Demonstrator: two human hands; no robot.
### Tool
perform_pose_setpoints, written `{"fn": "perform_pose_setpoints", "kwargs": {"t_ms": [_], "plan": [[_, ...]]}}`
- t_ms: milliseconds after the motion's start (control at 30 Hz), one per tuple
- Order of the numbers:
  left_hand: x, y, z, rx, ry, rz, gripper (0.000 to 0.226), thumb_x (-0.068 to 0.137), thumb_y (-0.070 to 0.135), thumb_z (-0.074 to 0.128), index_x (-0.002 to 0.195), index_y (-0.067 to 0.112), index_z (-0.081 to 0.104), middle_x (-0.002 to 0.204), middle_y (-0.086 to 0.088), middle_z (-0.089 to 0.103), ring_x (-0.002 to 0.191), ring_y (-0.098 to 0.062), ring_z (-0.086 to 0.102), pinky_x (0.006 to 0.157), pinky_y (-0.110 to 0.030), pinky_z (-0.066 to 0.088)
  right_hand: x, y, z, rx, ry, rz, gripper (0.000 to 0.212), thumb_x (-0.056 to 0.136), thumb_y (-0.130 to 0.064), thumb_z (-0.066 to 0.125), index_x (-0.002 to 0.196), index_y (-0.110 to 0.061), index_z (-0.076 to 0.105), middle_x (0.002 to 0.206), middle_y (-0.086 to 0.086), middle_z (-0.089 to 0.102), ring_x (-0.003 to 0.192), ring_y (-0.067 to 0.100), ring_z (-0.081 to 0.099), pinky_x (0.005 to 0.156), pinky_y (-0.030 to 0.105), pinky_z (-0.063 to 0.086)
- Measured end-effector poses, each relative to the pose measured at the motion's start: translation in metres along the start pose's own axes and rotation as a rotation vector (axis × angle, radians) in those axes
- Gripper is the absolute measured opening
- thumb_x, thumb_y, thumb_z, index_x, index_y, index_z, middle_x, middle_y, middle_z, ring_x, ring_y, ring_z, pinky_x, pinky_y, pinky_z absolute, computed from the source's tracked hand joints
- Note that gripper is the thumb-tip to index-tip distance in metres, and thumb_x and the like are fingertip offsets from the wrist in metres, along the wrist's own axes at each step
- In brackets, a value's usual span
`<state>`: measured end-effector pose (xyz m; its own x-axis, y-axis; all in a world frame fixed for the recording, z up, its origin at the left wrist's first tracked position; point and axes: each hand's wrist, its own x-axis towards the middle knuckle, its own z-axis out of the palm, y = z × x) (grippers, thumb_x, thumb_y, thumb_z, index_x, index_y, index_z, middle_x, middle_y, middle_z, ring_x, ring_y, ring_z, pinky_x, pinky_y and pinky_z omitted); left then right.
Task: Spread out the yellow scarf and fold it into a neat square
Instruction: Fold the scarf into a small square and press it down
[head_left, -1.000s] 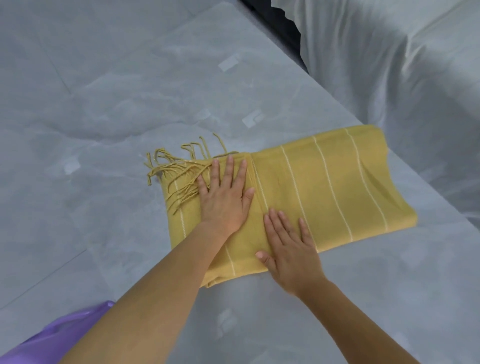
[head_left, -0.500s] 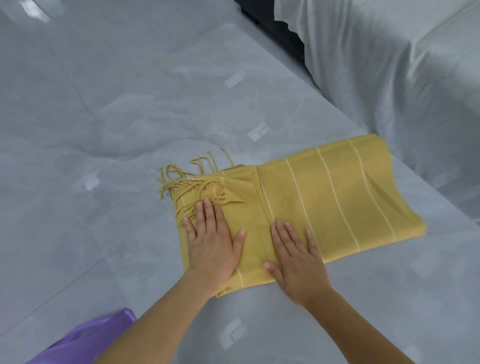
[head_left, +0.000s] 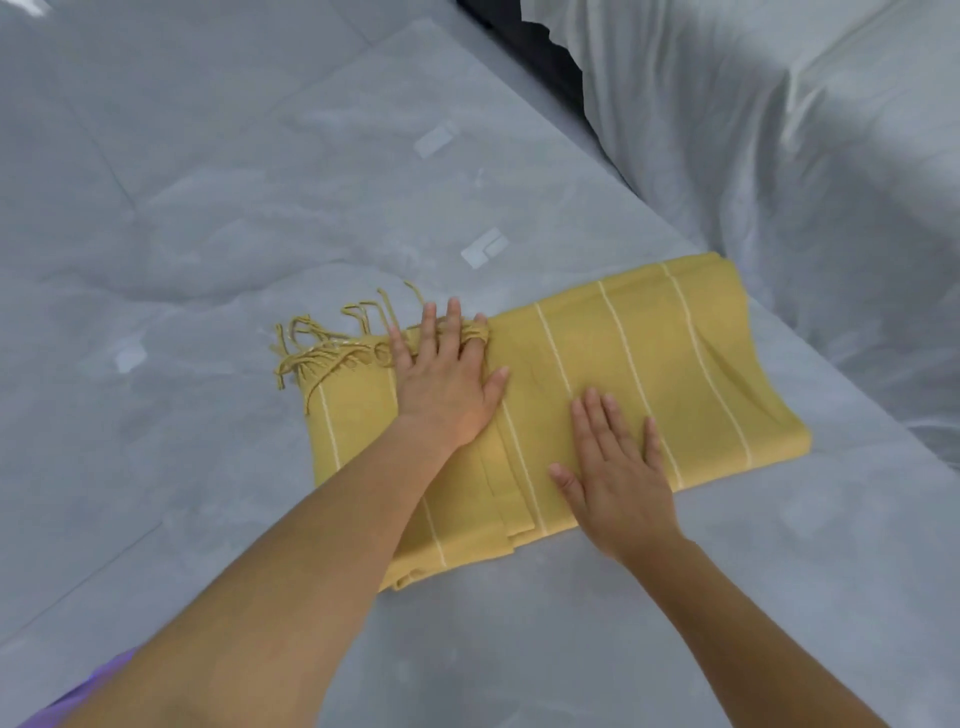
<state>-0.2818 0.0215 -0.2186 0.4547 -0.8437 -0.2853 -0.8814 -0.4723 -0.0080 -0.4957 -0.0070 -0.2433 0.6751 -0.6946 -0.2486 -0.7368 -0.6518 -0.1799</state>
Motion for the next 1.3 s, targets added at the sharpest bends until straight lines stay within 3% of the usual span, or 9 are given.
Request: {"fn": "perform_pose_setpoints", "kwargs": {"t_ms": [333, 500, 667, 800, 967, 1067, 1133, 1200, 1300], "plan": [[-0.019, 0.037, 0.018, -0.038, 0.024, -0.019, 0.081, 0.091, 0.061, 0.014, 0.147, 0.005, -0.003, 0.155, -0.009, -0.019, 0.14, -0.025, -0.024, 0.11, -0.056, -0.014, 0.007, 0.057, -0.008, -0.097, 0.005, 0.132, 0.071, 0.09, -0.062, 0.015, 0.147, -0.02, 0.024, 0.153, 0.001, 0.027, 0.139, 0.024, 0.029, 0.108, 0.051, 0.009], [-0.009, 0.037, 0.02, -0.019, -0.034, -0.054, 0.082, 0.09, 0.063, 0.01, 0.147, 0.006, -0.007, 0.155, -0.007, -0.018, 0.141, -0.024, -0.022, 0.112, -0.057, -0.01, 0.011, 0.077, -0.015, -0.074, 0.011, 0.233, 0.082, 0.083, -0.068, 0.002, 0.15, -0.021, 0.002, 0.158, -0.004, 0.0, 0.145, 0.017, -0.003, 0.112, 0.047, -0.012], [-0.009, 0.032, 0.008, -0.008, -0.015, -0.036, 0.08, 0.091, 0.062, 0.017, 0.148, 0.009, -0.001, 0.156, -0.007, -0.018, 0.142, -0.025, -0.021, 0.11, -0.054, -0.014, 0.003, 0.109, -0.027, -0.023, -0.085, 0.495, 0.091, 0.084, -0.073, 0.014, 0.149, -0.013, -0.005, 0.158, 0.005, -0.005, 0.145, 0.024, -0.005, 0.114, 0.054, -0.003], [-0.031, 0.03, -0.006, -0.025, -0.035, -0.042, 0.067, 0.091, 0.054, 0.034, 0.138, 0.007, 0.036, 0.156, -0.015, -0.01, 0.142, -0.035, -0.014, 0.113, -0.055, -0.005, 0.005, 0.107, -0.028, 0.055, -0.093, 0.553, 0.095, 0.084, -0.071, 0.024, 0.149, -0.007, -0.003, 0.158, 0.01, 0.001, 0.145, 0.024, 0.0, 0.114, 0.053, -0.001], [-0.074, 0.035, -0.014, -0.209, 0.154, -0.007, 0.041, 0.085, 0.045, 0.042, 0.095, 0.014, 0.067, 0.148, -0.015, 0.033, 0.14, -0.038, 0.02, 0.111, -0.059, 0.021, 0.006, 0.101, -0.028, 0.109, -0.02, 0.567, 0.094, 0.084, -0.068, 0.034, 0.149, -0.005, 0.006, 0.156, 0.012, 0.011, 0.144, 0.026, 0.008, 0.116, 0.049, 0.008], [-0.072, 0.039, -0.014, -0.295, 0.295, -0.059, 0.044, 0.086, 0.041, 0.046, 0.117, 0.011, 0.053, 0.145, -0.015, 0.035, 0.139, -0.034, 0.025, 0.11, -0.059, 0.022, 0.004, 0.1, -0.031, 0.094, 0.048, 0.593, 0.094, 0.082, -0.068, 0.043, 0.147, -0.007, 0.015, 0.151, 0.013, 0.026, 0.137, 0.031, 0.025, 0.112, 0.052, 0.013], [-0.059, 0.043, -0.009, -0.291, 0.212, -0.091, 0.067, 0.092, 0.047, 0.037, 0.144, 0.007, 0.023, 0.157, -0.013, 0.006, 0.145, -0.026, -0.002, 0.116, -0.049, 0.0, 0.004, 0.1, -0.034, 0.069, 0.072, 0.65, 0.093, 0.079, -0.07, 0.045, 0.145, -0.009, 0.02, 0.143, 0.013, 0.034, 0.129, 0.034, 0.035, 0.109, 0.056, 0.012], [-0.043, 0.045, 0.004, -0.234, 0.103, -0.106, 0.078, 0.093, 0.056, 0.02, 0.145, 0.008, -0.013, 0.153, -0.006, -0.022, 0.139, -0.017, -0.025, 0.114, -0.042, -0.013, 0.005, 0.102, -0.035, 0.096, 0.073, 0.73, 0.092, 0.078, -0.07, 0.046, 0.143, -0.009, 0.024, 0.138, 0.015, 0.039, 0.127, 0.036, 0.037, 0.109, 0.059, 0.011], [-0.026, 0.043, 0.024, -0.138, -0.011, -0.113, 0.079, 0.091, 0.062, 0.006, 0.141, 0.008, -0.023, 0.152, -0.007, -0.028, 0.136, -0.016, -0.03, 0.115, -0.042, -0.013, 0.005, 0.103, -0.035, 0.152, 0.064, 0.777, 0.082, 0.079, -0.067, 0.048, 0.136, -0.01, 0.035, 0.131, 0.015, 0.045, 0.124, 0.035, 0.041, 0.111, 0.058, 0.011]]}}
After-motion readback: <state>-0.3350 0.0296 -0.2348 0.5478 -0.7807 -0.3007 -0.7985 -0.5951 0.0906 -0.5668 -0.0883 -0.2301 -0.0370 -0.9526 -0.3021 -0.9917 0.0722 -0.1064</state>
